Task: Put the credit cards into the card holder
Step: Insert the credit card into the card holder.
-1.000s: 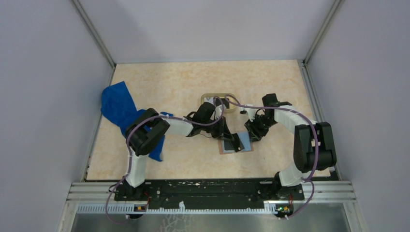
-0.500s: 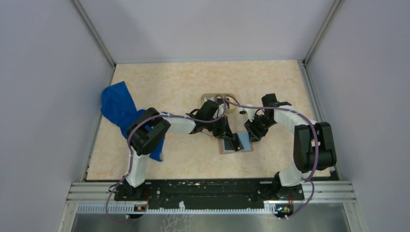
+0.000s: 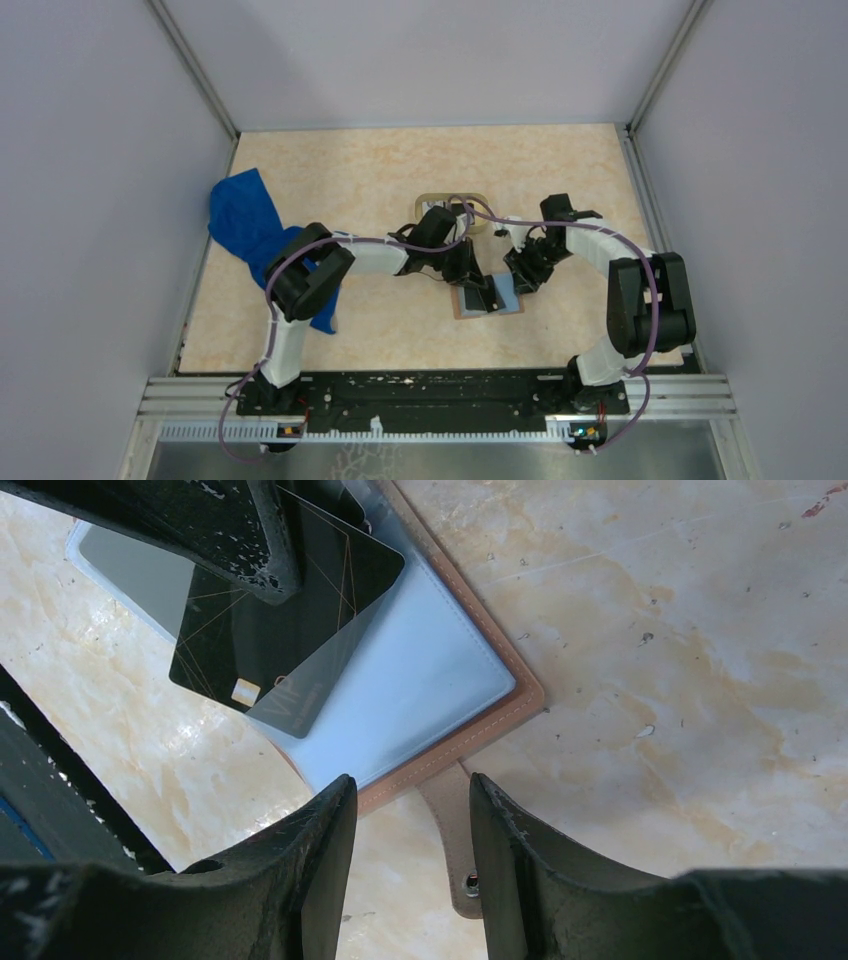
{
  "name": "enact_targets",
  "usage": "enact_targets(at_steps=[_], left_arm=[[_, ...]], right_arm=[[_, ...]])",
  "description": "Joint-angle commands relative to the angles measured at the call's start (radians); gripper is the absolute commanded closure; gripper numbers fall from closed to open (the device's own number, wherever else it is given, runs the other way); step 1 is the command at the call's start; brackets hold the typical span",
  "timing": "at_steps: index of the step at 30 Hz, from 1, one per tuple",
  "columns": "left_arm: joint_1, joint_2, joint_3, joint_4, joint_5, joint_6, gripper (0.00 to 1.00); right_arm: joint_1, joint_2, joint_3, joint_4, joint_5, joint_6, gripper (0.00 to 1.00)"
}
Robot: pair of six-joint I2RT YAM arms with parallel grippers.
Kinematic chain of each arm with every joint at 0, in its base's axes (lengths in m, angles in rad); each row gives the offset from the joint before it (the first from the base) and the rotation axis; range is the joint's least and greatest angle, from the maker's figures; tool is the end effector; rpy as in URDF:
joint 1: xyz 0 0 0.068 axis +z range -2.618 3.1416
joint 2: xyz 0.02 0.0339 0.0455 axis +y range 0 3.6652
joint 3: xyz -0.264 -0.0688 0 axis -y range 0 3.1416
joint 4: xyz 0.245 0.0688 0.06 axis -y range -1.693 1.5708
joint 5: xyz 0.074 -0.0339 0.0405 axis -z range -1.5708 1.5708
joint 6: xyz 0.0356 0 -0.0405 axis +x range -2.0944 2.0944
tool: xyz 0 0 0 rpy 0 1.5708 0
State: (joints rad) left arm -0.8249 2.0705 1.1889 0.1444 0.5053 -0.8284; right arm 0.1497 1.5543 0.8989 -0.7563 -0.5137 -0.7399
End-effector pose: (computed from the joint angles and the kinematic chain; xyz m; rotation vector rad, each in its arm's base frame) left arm 0.2767 -0.3249 0.1236 0.2950 2.6218 -1.3121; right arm 0.2575 0.0565 0.1720 -1.2462 2.4794 0.6329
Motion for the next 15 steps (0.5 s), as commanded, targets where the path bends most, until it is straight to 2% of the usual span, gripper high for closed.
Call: enact_targets(at_steps=[1, 15], left_arm=[[-0.005, 0.060, -0.008, -0.108, -0.075, 0.046, 0.82], [-0.005, 0.014, -0.073, -0.131, -0.068, 0.038, 0.86]], right_arm=[[0.010, -0.038, 0.037, -0.007, -0.029, -0.010, 0.54], [0.015, -0.114, 0.019, 0.021, -0.063, -0.019, 0.54]])
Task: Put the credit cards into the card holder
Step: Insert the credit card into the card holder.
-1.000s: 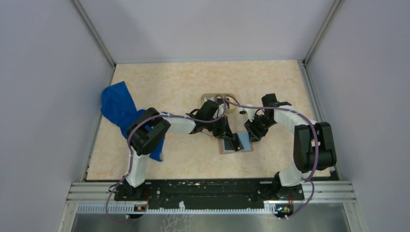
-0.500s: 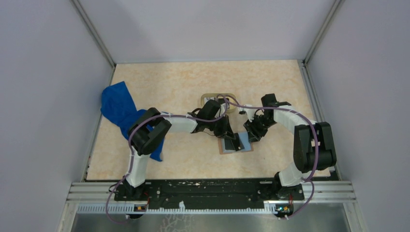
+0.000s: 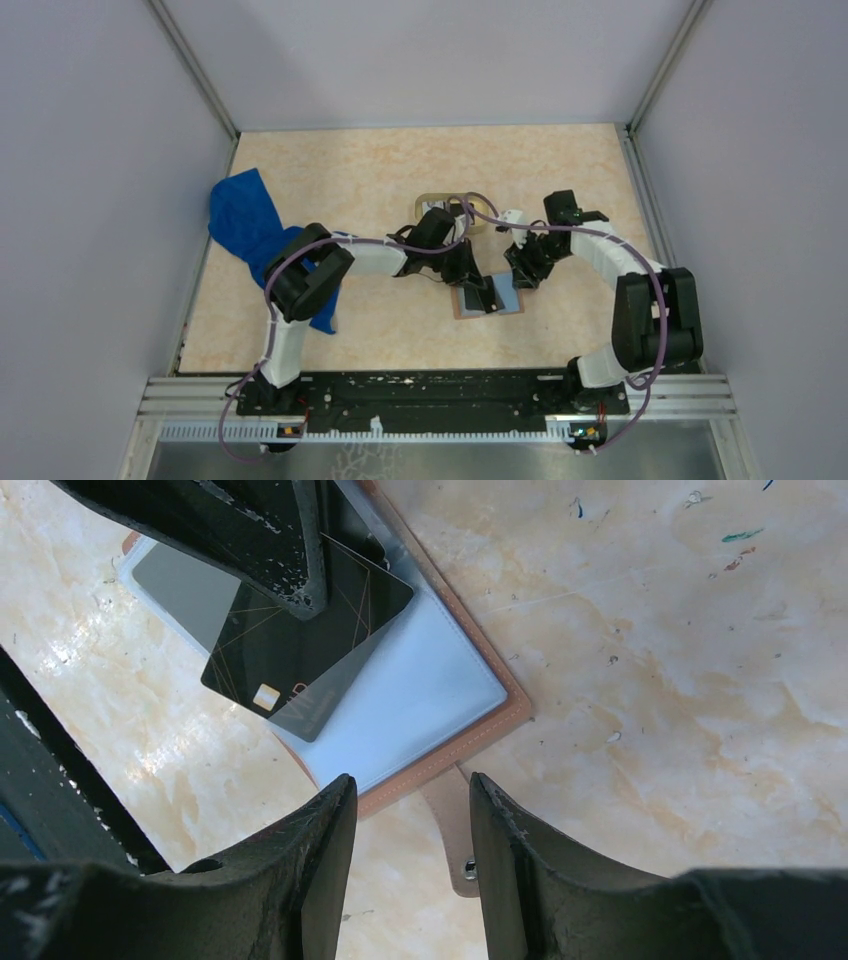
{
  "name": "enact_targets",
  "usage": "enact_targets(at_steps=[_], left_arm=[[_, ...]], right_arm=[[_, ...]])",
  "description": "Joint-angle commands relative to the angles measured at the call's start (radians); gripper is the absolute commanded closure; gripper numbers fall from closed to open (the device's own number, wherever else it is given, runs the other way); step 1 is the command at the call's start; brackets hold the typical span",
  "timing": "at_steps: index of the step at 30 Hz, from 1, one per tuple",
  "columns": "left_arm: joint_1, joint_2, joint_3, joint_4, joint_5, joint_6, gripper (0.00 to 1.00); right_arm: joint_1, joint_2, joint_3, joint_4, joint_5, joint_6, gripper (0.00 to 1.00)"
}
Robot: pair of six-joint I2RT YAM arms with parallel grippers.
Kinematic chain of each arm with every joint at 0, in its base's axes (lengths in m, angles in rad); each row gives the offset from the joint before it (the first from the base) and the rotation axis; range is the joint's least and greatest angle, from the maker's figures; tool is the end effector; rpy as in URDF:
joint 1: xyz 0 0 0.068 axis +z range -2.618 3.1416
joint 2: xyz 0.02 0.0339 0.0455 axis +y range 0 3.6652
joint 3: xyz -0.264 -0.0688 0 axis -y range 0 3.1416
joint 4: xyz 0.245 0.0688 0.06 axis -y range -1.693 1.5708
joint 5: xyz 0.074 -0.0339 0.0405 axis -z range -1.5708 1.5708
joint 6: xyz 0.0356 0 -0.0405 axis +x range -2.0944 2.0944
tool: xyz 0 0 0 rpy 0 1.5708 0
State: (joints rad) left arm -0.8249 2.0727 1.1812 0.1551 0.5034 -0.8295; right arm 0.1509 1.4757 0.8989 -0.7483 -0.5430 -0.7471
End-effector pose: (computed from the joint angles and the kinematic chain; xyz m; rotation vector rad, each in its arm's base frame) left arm 0.2762 -0.3242 0.1214 0.2926 2.6210 -1.3110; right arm 0.2527 0.0570 0.1916 -1.2489 2.3794 0.6172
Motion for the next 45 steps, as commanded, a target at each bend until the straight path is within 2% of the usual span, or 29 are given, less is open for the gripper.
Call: enact_targets(at_steps=[1, 21, 27, 30, 34, 38, 41, 45], left_arm=[[-0.004, 0.007, -0.070, -0.140, -0.062, 0.039, 0.87], [-0.004, 0.054, -0.031, -0.134, 0.011, 0.030, 0.83], [-0.004, 0.074, -0.012, -0.140, 0.026, 0.035, 0.82], [-0.004, 0.080, -0.009, -0.142, 0.027, 0.038, 0.82], [-0.003, 0.071, -0.018, -0.138, 0.021, 0.044, 0.81], [-0.002, 0.063, -0.025, -0.136, 0.021, 0.049, 0.80], [0.001, 0.057, -0.034, -0.130, 0.022, 0.049, 0.79], [0.007, 0.047, -0.046, -0.119, 0.021, 0.049, 0.79]], right_arm=[[0.014, -0.034, 0.019, 0.012, -0.033, -0.013, 0.54], [0.057, -0.012, -0.021, 0.071, 0.008, -0.021, 0.55], [0.076, -0.042, -0.087, 0.139, 0.012, -0.071, 0.59], [0.092, -0.098, -0.122, 0.173, -0.018, -0.117, 0.61], [0.114, -0.201, -0.164, 0.194, -0.159, -0.197, 0.69], [0.206, -0.282, -0.195, 0.221, -0.244, -0.247, 0.84], [0.323, -0.327, -0.230, 0.278, -0.209, -0.268, 0.87], [0.466, -0.351, -0.280, 0.388, -0.062, -0.272, 0.89]])
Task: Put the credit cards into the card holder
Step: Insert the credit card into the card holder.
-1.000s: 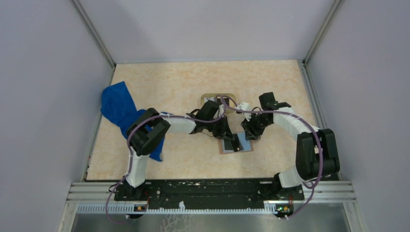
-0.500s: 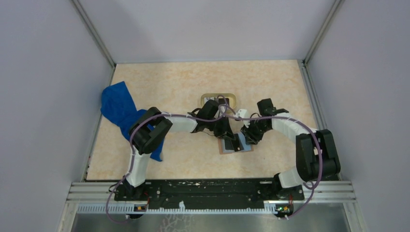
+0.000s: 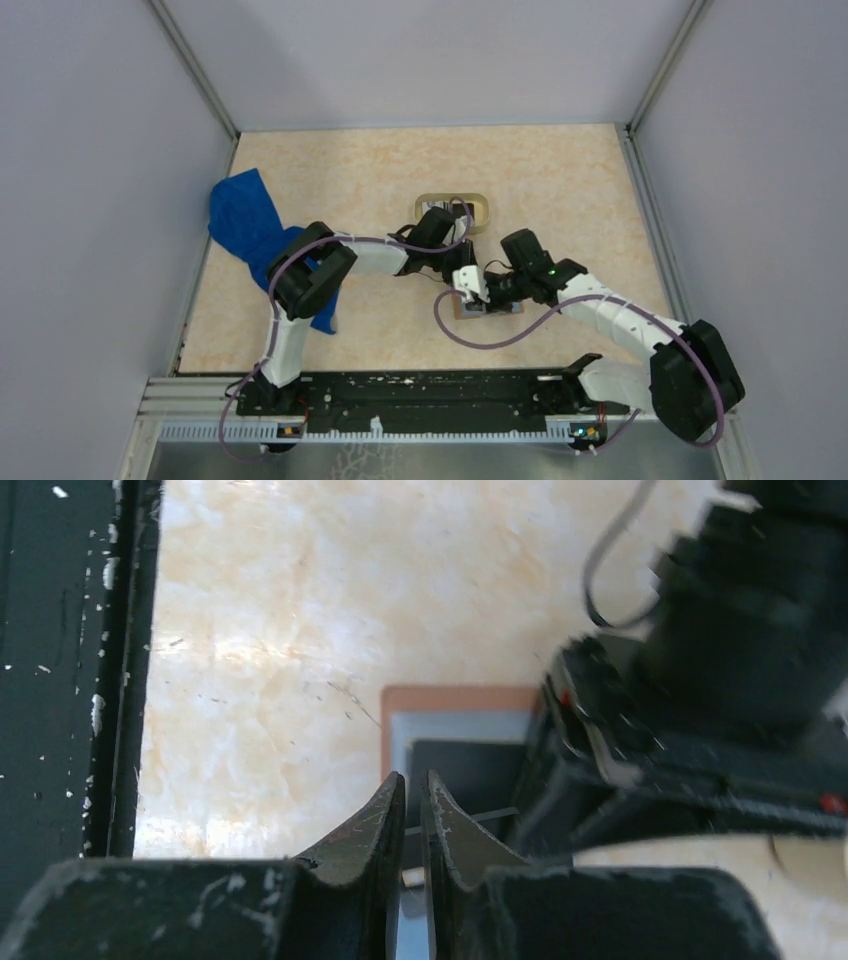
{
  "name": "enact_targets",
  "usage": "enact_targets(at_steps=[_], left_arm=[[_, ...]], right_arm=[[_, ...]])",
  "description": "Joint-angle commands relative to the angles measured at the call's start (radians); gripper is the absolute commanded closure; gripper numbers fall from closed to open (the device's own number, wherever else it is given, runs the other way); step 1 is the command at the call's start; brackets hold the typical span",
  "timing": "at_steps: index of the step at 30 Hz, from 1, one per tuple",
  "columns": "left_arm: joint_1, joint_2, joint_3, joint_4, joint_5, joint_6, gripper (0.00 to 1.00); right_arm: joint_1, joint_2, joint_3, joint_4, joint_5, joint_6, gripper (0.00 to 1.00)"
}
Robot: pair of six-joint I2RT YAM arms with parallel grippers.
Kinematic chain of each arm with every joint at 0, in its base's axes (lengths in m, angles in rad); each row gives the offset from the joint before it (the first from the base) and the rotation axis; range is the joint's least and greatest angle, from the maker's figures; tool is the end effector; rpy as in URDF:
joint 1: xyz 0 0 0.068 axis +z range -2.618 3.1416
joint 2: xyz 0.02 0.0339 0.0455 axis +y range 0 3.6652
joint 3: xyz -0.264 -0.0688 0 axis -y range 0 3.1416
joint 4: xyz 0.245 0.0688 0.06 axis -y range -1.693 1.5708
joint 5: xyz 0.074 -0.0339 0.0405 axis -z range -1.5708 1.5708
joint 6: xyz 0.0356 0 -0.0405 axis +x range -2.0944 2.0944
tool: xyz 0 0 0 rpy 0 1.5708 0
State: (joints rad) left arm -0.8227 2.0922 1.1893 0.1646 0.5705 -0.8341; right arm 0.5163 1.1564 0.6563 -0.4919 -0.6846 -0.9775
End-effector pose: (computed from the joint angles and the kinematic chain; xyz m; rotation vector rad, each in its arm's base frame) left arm 0.2765 -0.3262 0.1173 0.3268 2.6385 -1.3815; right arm 0.1742 0.1247 0.2053 -1.7835 1.5586 0.6567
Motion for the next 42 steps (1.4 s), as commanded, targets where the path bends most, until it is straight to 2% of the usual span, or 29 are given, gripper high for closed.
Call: enact_targets(at_steps=[1, 7, 15, 28, 42], left_arm=[[0.005, 0.027, -0.056, -0.128, -0.045, 0.053, 0.78], [0.008, 0.029, -0.059, -0.122, -0.038, 0.055, 0.78], [0.008, 0.027, -0.061, -0.122, -0.036, 0.056, 0.77], [0.009, 0.042, -0.035, -0.160, -0.047, 0.074, 0.82], [0.008, 0.046, -0.008, -0.199, -0.048, 0.080, 0.72]], right_arm=[[0.131, -0.028, -0.047, 0.160, 0.120, -0.036, 0.92], [0.180, 0.046, -0.055, 0.251, 0.289, 0.007, 0.95], [0.198, 0.092, -0.055, 0.277, 0.379, 0.018, 0.96], [0.199, 0.099, -0.046, 0.266, 0.432, 0.030, 0.99], [0.199, 0.113, -0.031, 0.225, 0.457, 0.028, 1.00]])
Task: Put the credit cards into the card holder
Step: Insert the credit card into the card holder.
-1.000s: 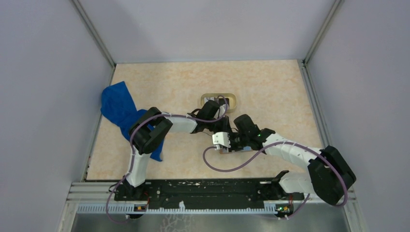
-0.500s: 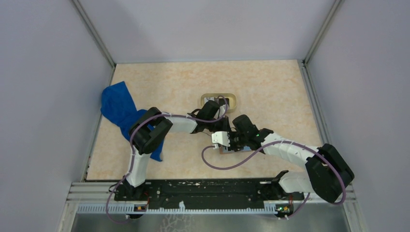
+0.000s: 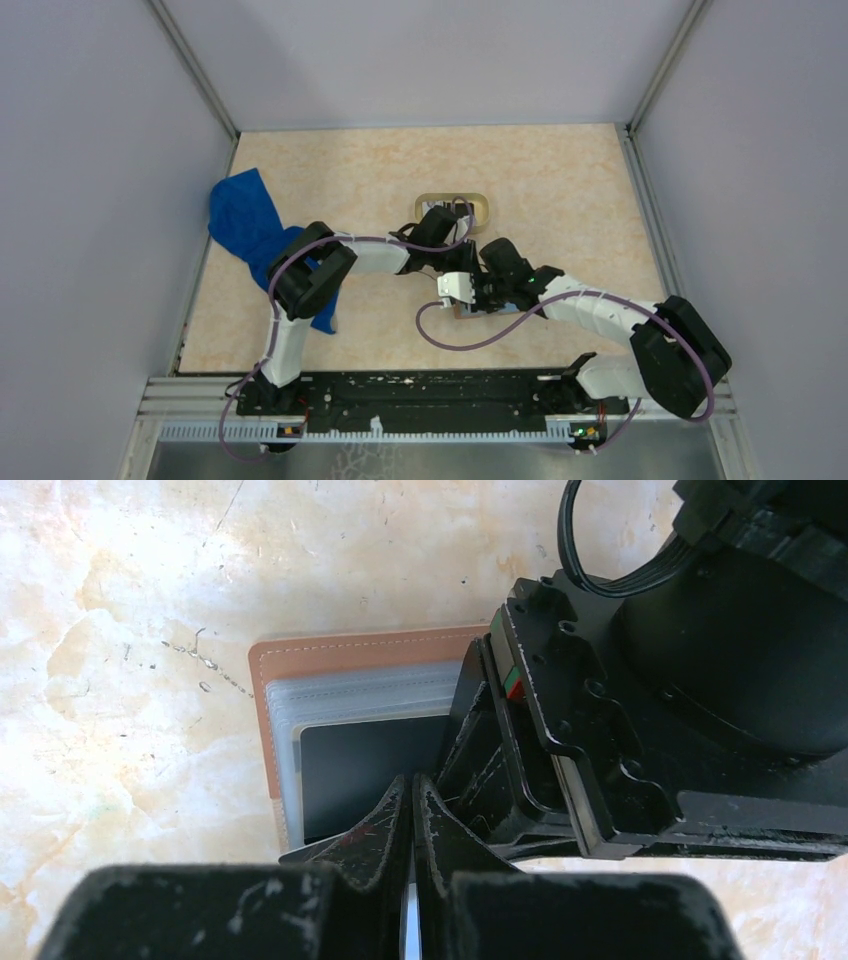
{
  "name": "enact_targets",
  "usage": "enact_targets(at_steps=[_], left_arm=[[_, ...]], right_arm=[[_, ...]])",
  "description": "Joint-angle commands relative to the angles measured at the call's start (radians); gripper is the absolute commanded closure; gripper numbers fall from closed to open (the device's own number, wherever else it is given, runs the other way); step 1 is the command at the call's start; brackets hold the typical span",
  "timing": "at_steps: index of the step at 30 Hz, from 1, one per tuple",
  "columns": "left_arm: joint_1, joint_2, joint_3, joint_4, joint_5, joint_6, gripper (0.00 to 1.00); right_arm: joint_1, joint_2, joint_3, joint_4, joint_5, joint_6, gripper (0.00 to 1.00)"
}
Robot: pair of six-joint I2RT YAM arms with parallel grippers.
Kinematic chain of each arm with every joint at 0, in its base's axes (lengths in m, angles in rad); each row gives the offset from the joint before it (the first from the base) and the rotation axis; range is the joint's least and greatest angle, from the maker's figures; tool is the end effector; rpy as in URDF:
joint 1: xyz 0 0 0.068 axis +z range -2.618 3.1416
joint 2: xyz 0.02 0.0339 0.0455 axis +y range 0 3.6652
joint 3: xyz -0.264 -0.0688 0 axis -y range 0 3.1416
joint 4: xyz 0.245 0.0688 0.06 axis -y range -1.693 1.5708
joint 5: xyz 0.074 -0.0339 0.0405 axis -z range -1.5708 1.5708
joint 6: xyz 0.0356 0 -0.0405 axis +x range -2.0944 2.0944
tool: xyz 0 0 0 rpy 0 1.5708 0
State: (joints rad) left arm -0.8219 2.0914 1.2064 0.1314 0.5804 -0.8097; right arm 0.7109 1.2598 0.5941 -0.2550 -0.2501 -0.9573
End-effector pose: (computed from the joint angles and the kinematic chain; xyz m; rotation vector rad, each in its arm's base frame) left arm 0.2775 -0.3272 0.1199 0.3583 2.6441 -1.3760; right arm 0.1720 0.1598 0.1743 -1.8924 1.5758 0.2050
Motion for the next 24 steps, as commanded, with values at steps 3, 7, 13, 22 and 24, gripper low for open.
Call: enact_targets(at_steps=[3, 7, 13, 22, 24], left_arm=[[0.009, 0.036, -0.037, -0.150, -0.055, 0.050, 0.69], [0.015, 0.013, -0.077, -0.106, -0.045, 0.033, 0.67], [0.033, -0.016, -0.132, -0.030, -0.020, 0.000, 0.66], [0.040, -0.022, -0.160, 0.025, 0.004, -0.022, 0.71], [0.041, -0.025, -0.170, 0.041, 0.007, -0.029, 0.74]], right_arm=[[0.004, 0.003, 0.033, -0.020, 0.005, 0.009, 1.00], [0.004, 0.005, 0.035, -0.018, 0.004, 0.020, 1.00], [0.002, 0.003, 0.036, -0.014, 0.008, 0.034, 1.00], [-0.012, -0.016, 0.051, -0.037, -0.077, 0.064, 0.99], [-0.032, -0.030, 0.060, -0.060, -0.153, 0.067, 0.99]])
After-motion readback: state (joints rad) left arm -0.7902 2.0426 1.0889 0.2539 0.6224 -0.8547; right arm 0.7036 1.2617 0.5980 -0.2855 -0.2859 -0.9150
